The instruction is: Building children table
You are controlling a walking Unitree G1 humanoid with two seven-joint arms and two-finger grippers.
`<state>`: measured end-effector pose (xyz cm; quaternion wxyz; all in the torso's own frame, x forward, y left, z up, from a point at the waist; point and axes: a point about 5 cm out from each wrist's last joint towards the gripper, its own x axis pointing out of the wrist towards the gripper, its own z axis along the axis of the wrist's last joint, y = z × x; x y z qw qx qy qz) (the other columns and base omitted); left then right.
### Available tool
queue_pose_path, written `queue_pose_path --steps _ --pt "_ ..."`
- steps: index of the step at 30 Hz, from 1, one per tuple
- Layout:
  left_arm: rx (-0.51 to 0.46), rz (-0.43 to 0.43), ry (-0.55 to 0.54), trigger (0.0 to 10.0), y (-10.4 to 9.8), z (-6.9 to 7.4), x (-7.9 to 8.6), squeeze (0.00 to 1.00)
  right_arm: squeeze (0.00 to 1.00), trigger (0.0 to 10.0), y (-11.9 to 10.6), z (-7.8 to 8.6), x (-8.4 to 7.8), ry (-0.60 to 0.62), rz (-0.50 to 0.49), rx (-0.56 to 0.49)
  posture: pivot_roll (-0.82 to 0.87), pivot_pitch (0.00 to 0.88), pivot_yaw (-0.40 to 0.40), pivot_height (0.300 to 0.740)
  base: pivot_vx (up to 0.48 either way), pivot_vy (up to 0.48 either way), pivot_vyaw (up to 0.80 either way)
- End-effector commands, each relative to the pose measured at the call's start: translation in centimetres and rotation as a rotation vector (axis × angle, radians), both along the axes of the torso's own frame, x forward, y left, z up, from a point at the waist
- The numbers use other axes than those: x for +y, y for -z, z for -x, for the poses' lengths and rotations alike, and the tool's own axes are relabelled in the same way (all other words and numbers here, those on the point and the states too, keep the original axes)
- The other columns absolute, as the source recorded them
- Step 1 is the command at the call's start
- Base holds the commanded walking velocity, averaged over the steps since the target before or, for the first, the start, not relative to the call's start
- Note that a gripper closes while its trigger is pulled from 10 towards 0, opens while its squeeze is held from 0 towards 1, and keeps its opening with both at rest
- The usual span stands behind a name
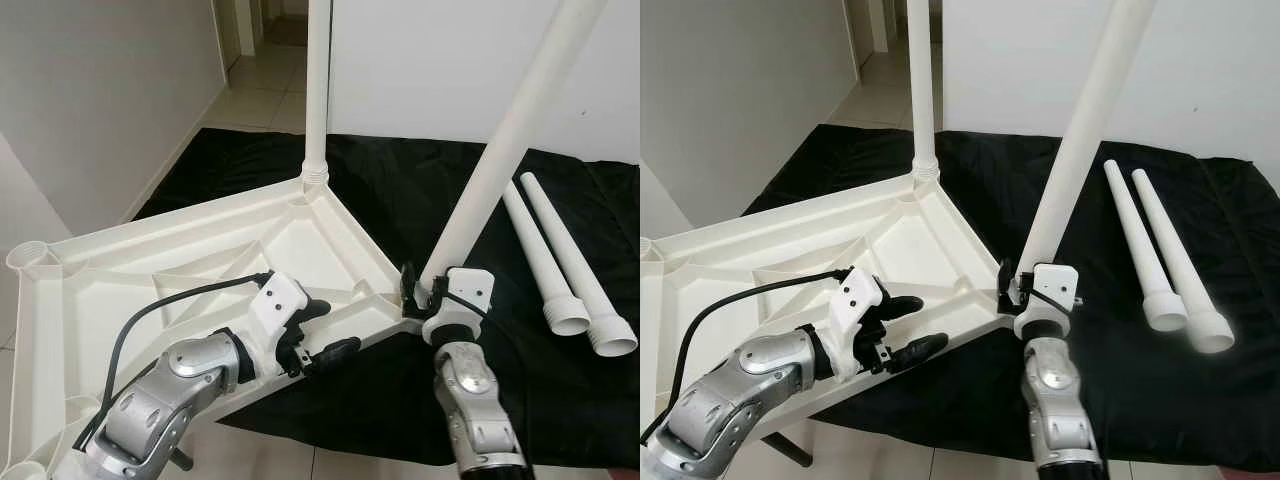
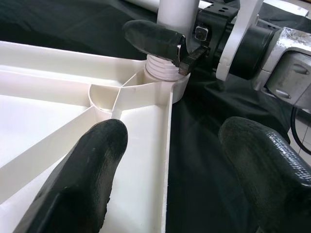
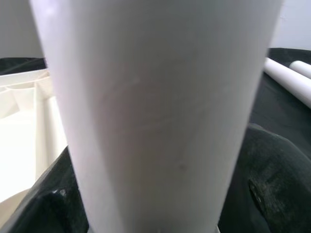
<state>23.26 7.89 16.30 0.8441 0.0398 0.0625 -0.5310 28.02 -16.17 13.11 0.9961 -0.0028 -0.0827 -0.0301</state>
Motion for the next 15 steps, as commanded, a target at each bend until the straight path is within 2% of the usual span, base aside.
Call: queue_pose_path --steps 1,2,5,6,12,15 --pt "-0.007 -0.009 0.005 10.0 0.0 0.0 0.1 0.00 0.00 10.0 0.0 -0.3 -0.3 -0.074 0.003 0.001 -0.06 0.046 0.053 0.740 0.000 0.000 0.00" --pt "-0.007 -0.009 0.005 10.0 0.0 0.0 0.1 0.00 0.00 10.0 0.0 -0.3 -0.3 -0.074 0.003 0.001 -0.06 0.046 0.053 0.740 0.000 0.000 0.00" --pt "-0.005 -0.008 0.012 10.0 0.0 0.0 0.0 0.00 0.00 10.0 -0.5 -0.6 -0.6 -0.203 0.041 -0.011 -0.07 0.047 0.056 0.740 0.000 0.000 0.00" --pt "-0.005 -0.008 0.012 10.0 0.0 0.0 0.0 0.00 0.00 10.0 -0.5 -0.6 -0.6 -0.203 0.041 -0.011 -0.07 0.047 0.056 0.740 0.000 0.000 0.00" --pt "-0.005 -0.008 0.024 10.0 0.0 -0.1 -0.2 0.00 0.00 10.0 -1.3 -1.2 -0.9 -0.399 0.108 -0.021 -0.08 0.044 0.065 0.740 0.000 0.000 0.00" --pt "-0.006 -0.009 0.027 10.0 0.0 -0.2 -0.3 0.00 0.00 10.0 -1.4 -1.5 -0.9 -0.454 0.127 -0.014 -0.08 0.042 0.066 0.740 0.000 0.000 0.00"
